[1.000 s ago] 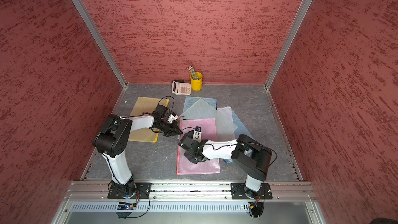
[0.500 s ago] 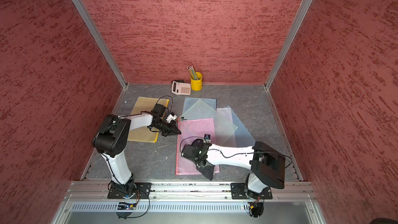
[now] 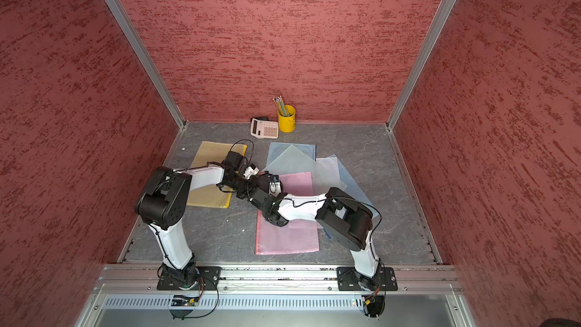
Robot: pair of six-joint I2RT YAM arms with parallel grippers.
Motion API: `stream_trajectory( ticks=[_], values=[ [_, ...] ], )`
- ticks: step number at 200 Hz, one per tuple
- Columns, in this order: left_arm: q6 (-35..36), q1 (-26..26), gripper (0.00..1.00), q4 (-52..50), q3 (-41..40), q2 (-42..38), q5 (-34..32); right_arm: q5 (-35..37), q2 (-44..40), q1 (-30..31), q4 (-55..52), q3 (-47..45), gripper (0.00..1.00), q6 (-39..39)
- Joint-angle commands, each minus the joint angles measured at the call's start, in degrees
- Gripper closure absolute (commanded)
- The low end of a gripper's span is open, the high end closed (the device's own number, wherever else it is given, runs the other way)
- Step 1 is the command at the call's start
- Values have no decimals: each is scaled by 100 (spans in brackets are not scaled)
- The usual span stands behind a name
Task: Wipe the document bag
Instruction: Wipe the dirt from the document bag.
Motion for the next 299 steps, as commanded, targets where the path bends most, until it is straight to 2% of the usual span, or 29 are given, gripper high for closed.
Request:
stream_trajectory(
  ticks=[1, 14, 41, 57, 73, 86, 101, 125, 136, 152, 171, 189, 210, 227, 244, 264, 299],
  values=[
    [82, -8, 100, 33, 211, 74, -1, -213, -82, -57, 210, -501, 100, 304],
    [96, -15, 100, -9, 266, 127, 60, -186, -566, -58, -45, -1085, 100, 829],
    [194, 27, 100, -142, 341, 128, 76, -149, -1958, -40, -1508, -2097, 100, 1828],
    [290, 51, 100, -257, 398, 139, 77, 140, -2730, -60, -2474, -2278, 100, 2016],
    [368, 47, 100, -380, 440, 155, 33, 527, -3178, -282, -3073, -1935, 100, 1743],
    [390, 31, 100, -408, 442, 131, 14, 712, -3146, -499, -2919, -1435, 100, 1243],
    [399, -3, 100, -419, 428, 96, -10, 740, -2825, -565, -2079, -803, 100, 530],
    [384, -75, 100, -420, 416, 93, -77, 260, -1415, -594, -796, 326, 100, -404],
    [340, -117, 100, -389, 413, 99, -117, -59, -840, -585, -288, 759, 100, -594],
    [263, -161, 100, -348, 439, 115, -132, -511, -313, -591, 532, 905, 100, -730],
    [256, -212, 100, -451, 568, 107, -198, -683, 116, -692, 477, 957, 100, -646],
    [347, -242, 100, -622, 688, -5, -239, -654, -152, -900, 507, 309, 100, -477],
    [451, -252, 100, -868, 824, -186, -152, -689, -1096, -1347, 758, -846, 100, -303],
    [541, -278, 100, -1267, 950, -451, -207, -532, -1719, -1833, 302, -1299, 100, -439],
    [633, -288, 100, -1777, 1081, -856, -359, -375, -2237, -2365, -179, -1425, 100, -790],
    [1000, -195, 100, -2770, 1455, -1286, -886, -410, -2661, -2899, -273, -1321, 100, -1245],
    [1502, 343, 100, -4645, 2544, -1875, -2245, -913, -2237, -3116, -233, -616, 100, -1702]
  ],
)
